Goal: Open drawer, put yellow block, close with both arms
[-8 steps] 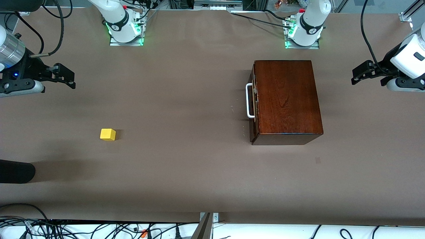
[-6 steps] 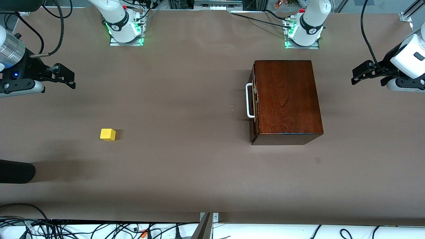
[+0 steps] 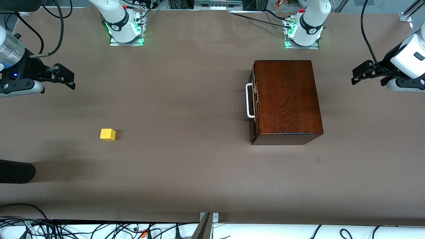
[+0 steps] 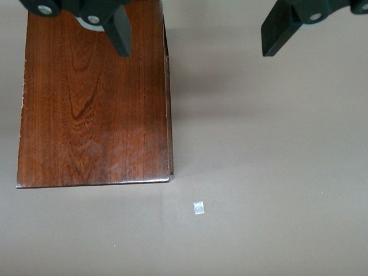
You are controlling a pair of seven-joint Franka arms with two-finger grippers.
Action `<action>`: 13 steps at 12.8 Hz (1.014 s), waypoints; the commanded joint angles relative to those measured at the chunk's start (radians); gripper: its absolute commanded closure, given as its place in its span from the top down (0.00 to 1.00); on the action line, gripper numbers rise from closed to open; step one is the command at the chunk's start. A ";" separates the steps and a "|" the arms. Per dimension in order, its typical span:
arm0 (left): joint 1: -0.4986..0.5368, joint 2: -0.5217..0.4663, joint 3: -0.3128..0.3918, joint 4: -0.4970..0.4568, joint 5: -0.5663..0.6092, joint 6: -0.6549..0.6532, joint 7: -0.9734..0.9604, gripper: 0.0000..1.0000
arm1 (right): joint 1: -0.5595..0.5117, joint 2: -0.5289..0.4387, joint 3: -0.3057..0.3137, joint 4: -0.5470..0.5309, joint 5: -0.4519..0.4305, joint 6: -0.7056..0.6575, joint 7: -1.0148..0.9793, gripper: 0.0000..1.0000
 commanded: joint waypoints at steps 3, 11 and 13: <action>0.004 0.016 -0.008 0.034 0.026 -0.022 -0.002 1.00 | -0.005 0.014 0.001 0.028 0.012 -0.002 -0.016 1.00; -0.004 0.033 -0.095 0.017 0.027 -0.053 -0.013 1.00 | -0.005 0.012 0.001 0.028 0.012 -0.002 -0.017 1.00; -0.004 0.063 -0.164 0.017 0.027 -0.065 -0.054 1.00 | -0.005 0.012 0.001 0.028 0.012 -0.005 -0.017 1.00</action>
